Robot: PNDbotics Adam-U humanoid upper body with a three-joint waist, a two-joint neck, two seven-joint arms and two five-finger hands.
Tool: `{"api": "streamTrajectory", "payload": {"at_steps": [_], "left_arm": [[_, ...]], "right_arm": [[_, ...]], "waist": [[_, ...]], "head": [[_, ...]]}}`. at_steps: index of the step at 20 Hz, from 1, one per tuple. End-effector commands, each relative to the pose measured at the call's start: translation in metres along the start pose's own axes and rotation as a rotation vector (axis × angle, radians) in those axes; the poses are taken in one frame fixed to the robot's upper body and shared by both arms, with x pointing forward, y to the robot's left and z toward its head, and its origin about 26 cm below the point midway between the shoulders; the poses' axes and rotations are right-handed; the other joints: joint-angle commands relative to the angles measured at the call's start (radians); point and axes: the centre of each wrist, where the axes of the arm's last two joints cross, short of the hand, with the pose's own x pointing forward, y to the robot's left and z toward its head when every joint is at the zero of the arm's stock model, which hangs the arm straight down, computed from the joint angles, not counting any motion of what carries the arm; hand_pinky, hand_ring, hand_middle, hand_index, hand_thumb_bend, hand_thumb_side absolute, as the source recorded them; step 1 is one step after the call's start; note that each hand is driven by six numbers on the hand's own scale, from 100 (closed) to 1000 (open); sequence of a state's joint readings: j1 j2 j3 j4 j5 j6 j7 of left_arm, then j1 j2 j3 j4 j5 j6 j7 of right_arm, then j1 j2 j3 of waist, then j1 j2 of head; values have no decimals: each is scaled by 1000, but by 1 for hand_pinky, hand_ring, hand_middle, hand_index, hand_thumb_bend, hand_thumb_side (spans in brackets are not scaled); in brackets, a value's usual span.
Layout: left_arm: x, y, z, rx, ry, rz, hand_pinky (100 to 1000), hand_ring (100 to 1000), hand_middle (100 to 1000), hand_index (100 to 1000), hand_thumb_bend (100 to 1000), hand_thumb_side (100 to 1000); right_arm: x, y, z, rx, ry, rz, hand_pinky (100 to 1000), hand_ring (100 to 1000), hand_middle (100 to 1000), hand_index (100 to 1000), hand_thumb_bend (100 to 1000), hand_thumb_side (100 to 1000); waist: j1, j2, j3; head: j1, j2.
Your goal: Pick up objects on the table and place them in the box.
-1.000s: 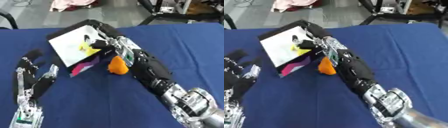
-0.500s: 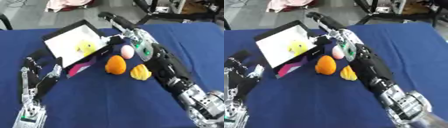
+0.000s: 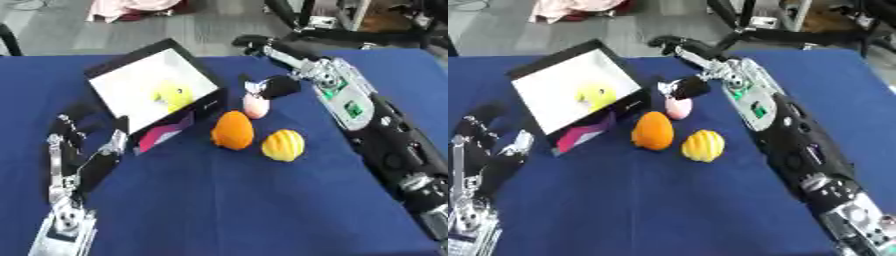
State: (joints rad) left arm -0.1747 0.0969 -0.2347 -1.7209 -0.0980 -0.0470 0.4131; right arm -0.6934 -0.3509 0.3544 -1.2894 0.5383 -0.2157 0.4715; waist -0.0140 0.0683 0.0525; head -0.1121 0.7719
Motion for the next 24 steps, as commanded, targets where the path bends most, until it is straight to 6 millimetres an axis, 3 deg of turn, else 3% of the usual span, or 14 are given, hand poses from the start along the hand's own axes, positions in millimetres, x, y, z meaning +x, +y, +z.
{"api": "streamTrajectory", "payload": {"at_steps": [1, 5, 7, 8, 11, 12, 18, 23, 24], "left_arm": [[4, 5, -3, 4, -20, -12, 735, 859, 638, 750, 458, 155], [4, 5, -3, 5, -19, -11, 735, 859, 637, 750, 459, 154], [3, 5, -2, 4, -17, -11, 734, 859, 637, 750, 460, 155], [3, 5, -2, 4, -16, -11, 734, 859, 637, 750, 460, 155], [3, 5, -2, 3, -16, -11, 734, 859, 637, 750, 461, 154], [3, 5, -2, 4, -15, -11, 734, 859, 637, 750, 462, 155], [3, 4, -2, 2, -14, -9, 734, 860, 637, 750, 464, 154], [4, 3, -2, 1, -15, -5, 733, 860, 637, 750, 464, 153], [4, 3, -2, 0, -15, -4, 733, 860, 637, 750, 464, 153]], "right_arm": [[7, 3, 0, 104, -52, 85, 913, 919, 1000, 994, 100, 841], [-4, 16, -3, 231, -47, 144, 927, 923, 998, 993, 100, 852], [-6, 14, -4, 278, -46, 187, 938, 924, 983, 990, 100, 723], [-5, 12, -5, 294, -44, 208, 938, 924, 983, 990, 100, 733], [-2, 3, -6, 291, -27, 263, 938, 905, 948, 974, 100, 405], [-1, 1, -7, 280, -21, 277, 936, 899, 939, 970, 100, 362], [4, -7, -15, 182, 4, 361, 889, 802, 772, 843, 100, 474], [9, -9, -25, 106, 2, 434, 828, 654, 484, 592, 106, 529], [8, -8, -26, 97, 2, 446, 825, 646, 471, 581, 101, 527]], "waist": [[-8, -19, -3], [-6, -22, -3], [-6, -23, -4], [-6, -23, -4], [-4, -22, -4], [-4, -22, -4], [-3, -22, -1], [-1, -22, 4], [-1, -22, 4]], "head": [[1, -2], [1, -2], [1, -2], [1, -2], [0, -2], [0, -2], [-5, -2], [-8, -2], [-9, -2]]}}
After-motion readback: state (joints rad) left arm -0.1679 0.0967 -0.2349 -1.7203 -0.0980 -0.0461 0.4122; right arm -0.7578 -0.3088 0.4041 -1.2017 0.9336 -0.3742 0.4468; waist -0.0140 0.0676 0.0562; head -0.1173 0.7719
